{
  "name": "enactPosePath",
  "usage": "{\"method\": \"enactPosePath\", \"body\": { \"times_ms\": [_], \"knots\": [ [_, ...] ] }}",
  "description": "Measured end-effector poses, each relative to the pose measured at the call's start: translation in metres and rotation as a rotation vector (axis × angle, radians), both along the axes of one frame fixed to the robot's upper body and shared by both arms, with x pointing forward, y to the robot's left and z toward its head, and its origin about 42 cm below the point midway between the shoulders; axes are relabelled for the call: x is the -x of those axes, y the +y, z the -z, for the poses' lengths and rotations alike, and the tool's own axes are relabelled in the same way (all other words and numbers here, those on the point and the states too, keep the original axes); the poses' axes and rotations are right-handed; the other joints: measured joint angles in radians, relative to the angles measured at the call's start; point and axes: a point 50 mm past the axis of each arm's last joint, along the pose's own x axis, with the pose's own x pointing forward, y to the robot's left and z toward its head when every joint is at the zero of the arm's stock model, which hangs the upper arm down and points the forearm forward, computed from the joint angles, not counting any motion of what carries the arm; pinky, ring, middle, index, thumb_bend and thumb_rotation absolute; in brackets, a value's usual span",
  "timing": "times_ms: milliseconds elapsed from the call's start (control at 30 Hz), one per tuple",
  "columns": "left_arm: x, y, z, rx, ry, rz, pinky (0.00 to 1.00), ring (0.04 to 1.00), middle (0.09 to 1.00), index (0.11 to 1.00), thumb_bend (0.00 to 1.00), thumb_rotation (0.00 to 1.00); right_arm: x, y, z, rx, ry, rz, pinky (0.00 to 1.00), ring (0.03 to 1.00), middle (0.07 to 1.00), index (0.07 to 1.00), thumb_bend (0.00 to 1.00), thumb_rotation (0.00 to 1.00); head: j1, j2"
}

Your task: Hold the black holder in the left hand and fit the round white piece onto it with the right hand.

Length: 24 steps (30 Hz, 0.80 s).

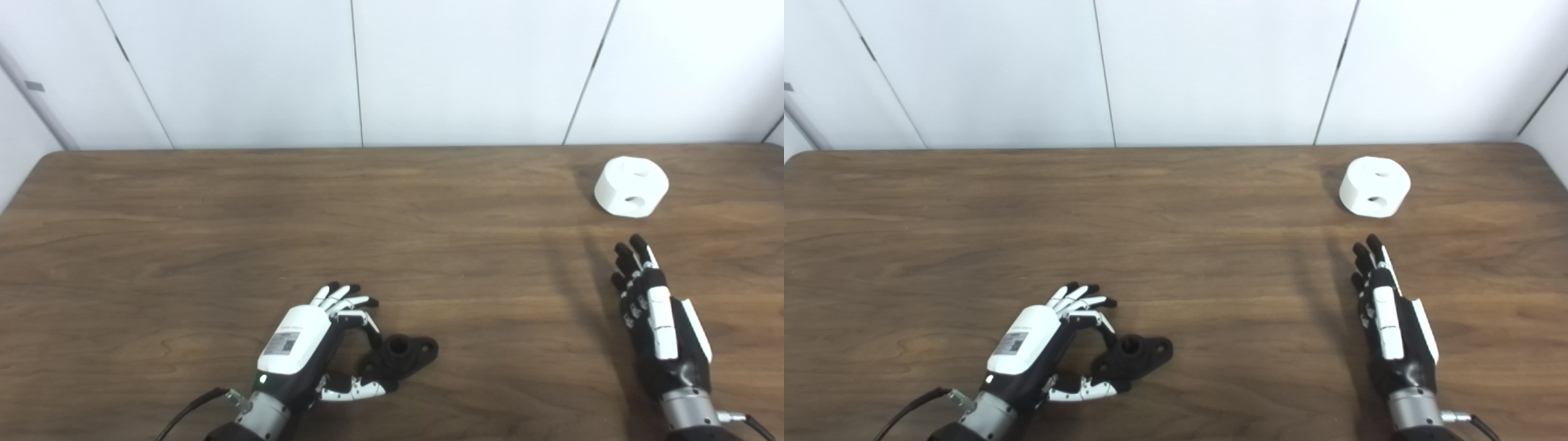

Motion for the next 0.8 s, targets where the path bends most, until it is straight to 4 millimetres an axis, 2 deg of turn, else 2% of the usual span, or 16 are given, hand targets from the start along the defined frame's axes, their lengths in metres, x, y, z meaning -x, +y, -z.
{"method": "enactPosePath", "body": {
  "times_ms": [200, 300, 367, 533, 600, 700, 800],
  "knots": [
    [-0.001, 0.002, 0.0, -0.006, 0.004, 0.001, 0.97, 0.934, 0.829, 0.487, 0.52, 0.05, 0.002, -0.008, -0.015, 0.142, 0.007, 0.042, 1.0, 0.985, 0.941, 0.982, 0.57, 0.98, -0.066, -0.014],
    [-0.001, 0.003, 0.002, 0.005, -0.002, 0.007, 0.97, 0.929, 0.823, 0.486, 0.52, 0.05, 0.0, -0.017, -0.028, 0.197, -0.017, 0.066, 1.0, 0.982, 0.938, 0.969, 0.53, 0.87, -0.078, -0.018],
    [-0.001, 0.005, 0.003, 0.009, -0.006, 0.01, 0.97, 0.924, 0.818, 0.486, 0.52, 0.05, -0.005, -0.025, -0.042, 0.26, -0.037, 0.096, 0.95, 0.972, 0.941, 0.966, 0.56, 0.83, -0.091, -0.018],
    [-0.002, 0.005, 0.003, 0.012, -0.006, 0.012, 0.96, 0.918, 0.814, 0.486, 0.52, 0.05, -0.022, -0.044, -0.078, 0.539, -0.076, 0.177, 0.94, 0.931, 0.925, 0.946, 0.58, 0.78, -0.129, -0.026],
    [-0.002, 0.005, 0.003, 0.013, -0.005, 0.012, 0.96, 0.916, 0.811, 0.486, 0.52, 0.05, -0.026, -0.051, -0.09, 0.618, -0.091, 0.201, 0.91, 0.936, 0.938, 0.944, 0.58, 0.71, -0.144, -0.026],
    [-0.002, 0.007, 0.004, 0.014, -0.006, 0.011, 0.95, 0.906, 0.803, 0.486, 0.52, 0.04, -0.035, -0.059, -0.105, 0.661, -0.095, 0.231, 0.91, 0.941, 0.944, 0.946, 0.59, 0.6, -0.167, -0.025],
    [-0.002, 0.009, 0.004, 0.012, -0.008, 0.015, 0.95, 0.91, 0.806, 0.486, 0.52, 0.04, -0.044, -0.064, -0.114, 0.715, -0.075, 0.243, 0.89, 0.926, 0.941, 0.935, 0.66, 0.55, -0.18, -0.026]
  ]
}}
